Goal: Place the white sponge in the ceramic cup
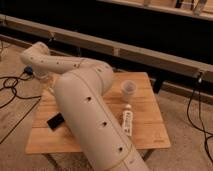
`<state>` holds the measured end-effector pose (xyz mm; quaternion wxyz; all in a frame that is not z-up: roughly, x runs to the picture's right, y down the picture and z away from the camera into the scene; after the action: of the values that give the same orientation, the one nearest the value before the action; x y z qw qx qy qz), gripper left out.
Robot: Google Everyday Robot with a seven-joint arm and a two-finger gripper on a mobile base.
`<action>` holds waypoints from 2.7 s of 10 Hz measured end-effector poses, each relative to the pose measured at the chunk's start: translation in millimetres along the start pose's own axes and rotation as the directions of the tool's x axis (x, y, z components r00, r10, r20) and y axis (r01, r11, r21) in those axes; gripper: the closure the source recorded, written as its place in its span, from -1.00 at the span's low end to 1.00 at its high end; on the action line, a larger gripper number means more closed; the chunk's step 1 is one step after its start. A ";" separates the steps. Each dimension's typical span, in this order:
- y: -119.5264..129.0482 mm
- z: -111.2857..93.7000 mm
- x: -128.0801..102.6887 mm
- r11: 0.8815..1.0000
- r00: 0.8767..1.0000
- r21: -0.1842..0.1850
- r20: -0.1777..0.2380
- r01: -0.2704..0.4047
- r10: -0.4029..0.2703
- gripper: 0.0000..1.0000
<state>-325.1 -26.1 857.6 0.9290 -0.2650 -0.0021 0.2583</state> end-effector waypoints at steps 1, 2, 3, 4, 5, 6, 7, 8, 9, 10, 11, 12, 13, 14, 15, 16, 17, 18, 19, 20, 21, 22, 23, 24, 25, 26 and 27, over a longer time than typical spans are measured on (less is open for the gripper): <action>-8.9 -10.8 9.2 0.999 0.999 0.012 0.022 -0.039 0.039 1.00; -20.0 -20.6 19.9 0.996 0.995 0.023 0.043 -0.089 0.088 1.00; -30.6 -28.1 30.6 0.990 0.989 0.031 0.061 -0.137 0.135 1.00; -42.5 -34.9 42.7 0.980 0.978 0.039 0.080 -0.196 0.192 1.00; -56.8 -42.2 55.9 0.963 0.960 0.047 0.102 -0.266 0.260 1.00; -70.6 -48.4 68.0 0.941 0.937 0.052 0.124 -0.334 0.325 1.00; -85.5 -54.3 82.2 0.915 0.910 0.056 0.144 -0.399 0.388 1.00; -97.4 -57.2 95.5 0.891 0.885 0.057 0.157 -0.451 0.438 1.00; -107.0 -58.5 107.3 0.866 0.859 0.054 0.168 -0.497 0.483 1.00; -115.6 -59.3 119.0 0.839 0.831 0.048 0.177 -0.542 0.527 1.00; -121.9 -60.5 127.4 0.816 0.807 0.041 0.184 -0.576 0.561 1.00; -127.5 -61.7 134.6 0.797 0.787 0.036 0.190 -0.602 0.586 1.00; -134.8 -63.4 142.9 0.773 0.762 0.030 0.200 -0.633 0.616 1.00; -140.4 -64.7 149.5 0.752 0.740 0.024 0.207 -0.658 0.640 1.00; -146.2 -64.9 156.9 0.729 0.715 0.018 0.212 -0.684 0.666 1.00; -149.6 -64.8 160.9 0.716 0.701 0.015 0.216 -0.698 0.679 1.00; -155.2 -65.7 168.3 0.696 0.681 0.011 0.221 -0.718 0.698 1.00; -162.2 -69.0 177.3 0.672 0.656 0.007 0.230 -0.740 0.719 1.00; -166.4 -70.6 184.4 0.657 0.640 0.005 0.234 -0.754 0.732 1.00; -171.4 -73.6 194.3 0.637 0.619 0.004 0.240 -0.771 0.748 1.00; -173.0 -75.8 199.6 0.628 0.609 0.005 0.245 -0.779 0.754 1.00; -173.4 -78.0 202.1 0.622 0.604 0.005 0.250 -0.783 0.757 1.00; -172.6 -78.8 203.9 0.618 0.599 0.005 0.254 -0.786 0.759 1.00; -171.7 -79.3 204.9 0.613 0.594 0.005 0.257 -0.790 0.763 1.00; -172.4 -79.3 207.5 0.608 0.588 0.006 0.259 -0.794 0.766 1.00; -173.1 -80.0 209.3 0.604 0.584 0.006 0.262 -0.797 0.768 1.00; -172.5 -82.4 209.6 0.602 0.580 0.003 0.268 -0.799 0.769 1.00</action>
<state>-49.3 -91.1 844.1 0.7258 -0.1474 0.0195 0.6716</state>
